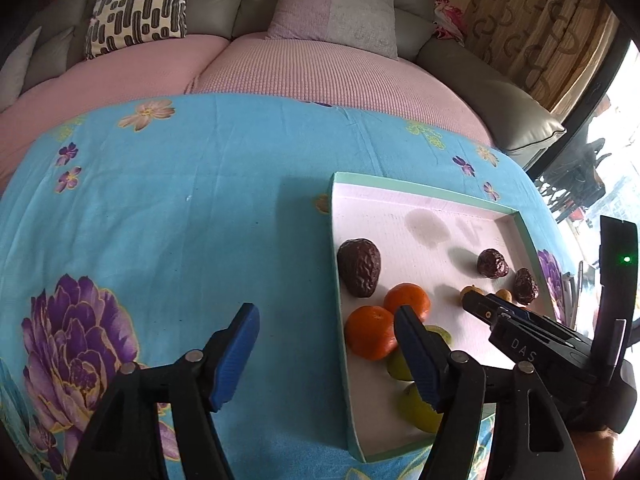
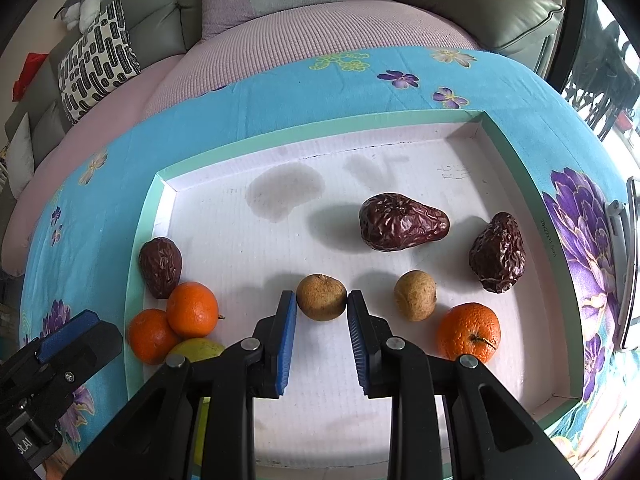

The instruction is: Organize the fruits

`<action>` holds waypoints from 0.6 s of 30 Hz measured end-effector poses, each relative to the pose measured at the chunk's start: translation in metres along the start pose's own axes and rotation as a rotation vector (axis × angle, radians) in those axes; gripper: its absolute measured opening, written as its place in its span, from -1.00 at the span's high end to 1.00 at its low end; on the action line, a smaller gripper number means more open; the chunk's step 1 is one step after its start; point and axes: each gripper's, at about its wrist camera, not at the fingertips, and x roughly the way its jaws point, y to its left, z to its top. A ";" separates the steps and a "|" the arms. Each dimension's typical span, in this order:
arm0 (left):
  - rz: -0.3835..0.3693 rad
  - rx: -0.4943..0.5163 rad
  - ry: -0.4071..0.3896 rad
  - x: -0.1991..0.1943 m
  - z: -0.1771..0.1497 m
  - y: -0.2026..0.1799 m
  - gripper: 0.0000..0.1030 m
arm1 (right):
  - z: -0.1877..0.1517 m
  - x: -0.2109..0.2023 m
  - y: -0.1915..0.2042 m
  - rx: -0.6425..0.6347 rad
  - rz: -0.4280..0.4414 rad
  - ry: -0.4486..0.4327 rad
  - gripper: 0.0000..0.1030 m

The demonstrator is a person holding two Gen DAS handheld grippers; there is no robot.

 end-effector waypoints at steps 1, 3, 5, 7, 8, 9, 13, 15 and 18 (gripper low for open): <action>0.062 0.003 -0.017 -0.001 -0.001 0.005 -0.69 | 0.000 -0.001 0.001 -0.001 -0.001 -0.005 0.47; 0.185 0.016 -0.050 -0.001 -0.002 0.014 -0.89 | 0.000 -0.004 0.002 -0.001 0.002 -0.016 0.45; 0.276 0.027 -0.075 -0.001 -0.003 0.023 -0.96 | -0.001 -0.006 0.004 -0.001 0.002 -0.027 0.34; 0.322 0.033 -0.096 -0.001 -0.003 0.031 -0.97 | -0.002 -0.007 0.006 -0.003 0.003 -0.032 0.18; 0.336 0.037 -0.102 0.000 -0.003 0.035 -0.97 | -0.002 -0.009 0.007 -0.007 0.005 -0.038 0.10; 0.351 0.041 -0.105 0.001 -0.003 0.038 -0.97 | -0.003 -0.010 0.008 -0.011 0.006 -0.044 0.02; 0.420 0.060 -0.121 0.001 -0.004 0.045 -0.97 | -0.005 -0.014 0.015 -0.036 0.012 -0.073 -0.33; 0.479 0.064 -0.132 -0.001 -0.007 0.046 -0.97 | -0.008 -0.015 0.018 -0.048 0.015 -0.084 -0.50; 0.556 0.084 -0.121 0.000 -0.012 0.045 -0.97 | -0.012 -0.019 0.022 -0.060 0.021 -0.102 -0.62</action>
